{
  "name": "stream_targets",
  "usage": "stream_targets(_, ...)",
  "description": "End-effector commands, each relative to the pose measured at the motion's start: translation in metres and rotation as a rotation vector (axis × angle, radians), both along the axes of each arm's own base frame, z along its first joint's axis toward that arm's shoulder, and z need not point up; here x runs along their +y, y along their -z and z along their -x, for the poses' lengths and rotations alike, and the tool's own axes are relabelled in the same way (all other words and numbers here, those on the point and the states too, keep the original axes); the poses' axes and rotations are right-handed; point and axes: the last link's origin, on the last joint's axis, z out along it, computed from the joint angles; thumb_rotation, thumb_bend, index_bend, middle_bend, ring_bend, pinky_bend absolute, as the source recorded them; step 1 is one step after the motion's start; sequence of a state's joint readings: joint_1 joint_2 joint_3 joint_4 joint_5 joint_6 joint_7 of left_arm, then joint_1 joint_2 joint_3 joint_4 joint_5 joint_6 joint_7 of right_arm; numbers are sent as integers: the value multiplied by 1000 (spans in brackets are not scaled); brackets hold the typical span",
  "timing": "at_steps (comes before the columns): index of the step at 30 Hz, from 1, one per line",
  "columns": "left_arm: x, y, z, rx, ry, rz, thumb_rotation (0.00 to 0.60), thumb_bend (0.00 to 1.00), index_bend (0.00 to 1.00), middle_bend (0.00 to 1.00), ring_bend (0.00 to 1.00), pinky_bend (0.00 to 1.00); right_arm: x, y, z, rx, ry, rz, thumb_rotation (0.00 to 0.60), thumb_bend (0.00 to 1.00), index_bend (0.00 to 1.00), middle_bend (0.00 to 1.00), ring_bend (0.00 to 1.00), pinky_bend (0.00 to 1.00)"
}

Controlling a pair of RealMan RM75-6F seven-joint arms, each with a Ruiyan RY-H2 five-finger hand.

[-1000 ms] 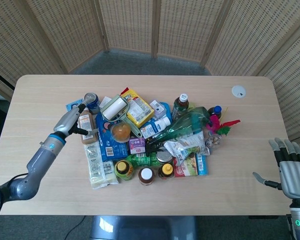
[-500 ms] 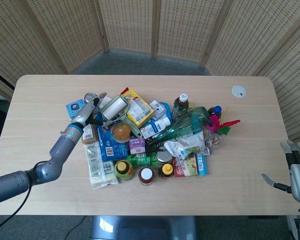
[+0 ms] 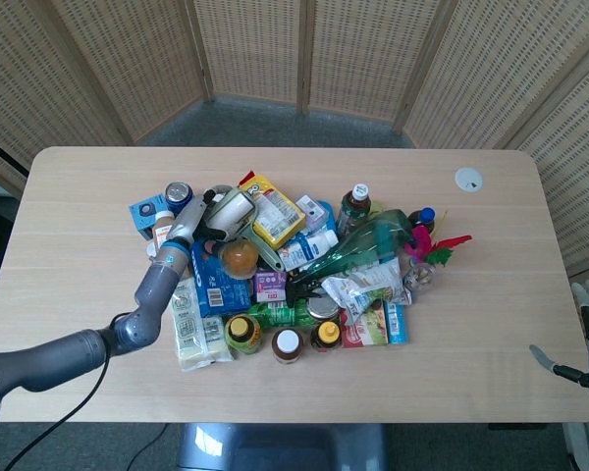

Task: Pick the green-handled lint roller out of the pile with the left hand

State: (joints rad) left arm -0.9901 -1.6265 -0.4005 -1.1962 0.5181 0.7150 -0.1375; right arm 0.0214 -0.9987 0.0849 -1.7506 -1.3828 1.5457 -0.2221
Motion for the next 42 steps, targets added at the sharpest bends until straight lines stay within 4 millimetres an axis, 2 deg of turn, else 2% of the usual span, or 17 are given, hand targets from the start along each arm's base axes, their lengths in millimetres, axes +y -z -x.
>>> stream_targets(1,2,-6,0,-40,-13,-28,600,488,383,361,516,535,0,0,0,-2,0,1,344,183,54,35,0,0)
stream_targets(6,-3,-26,2,-126,-21,-27,600,486,387,369,522,546,-3,5,1,-13,-4,-11,345,180,55,35,0,0)
stream_targets(13,-20,-73,6,-234,10,-58,600,474,373,369,513,545,-8,12,1,-26,-16,-32,346,180,56,36,0,0)
stream_targets(23,-60,-160,27,-388,12,-140,600,464,357,367,510,545,-14,22,-3,-48,-45,-64,346,181,55,35,0,0)
stream_targets(29,-92,-201,44,-416,20,-190,600,452,347,365,507,544,-13,27,-5,-63,-63,-74,347,180,55,35,0,0)
stream_targets(36,-122,-235,63,-420,30,-253,600,441,337,357,503,543,-15,34,-6,-82,-82,-90,348,180,55,36,0,0)
stream_targets(42,-133,-251,74,-423,36,-283,600,439,337,356,502,541,-19,40,-9,-87,-94,-104,347,181,55,36,0,0)
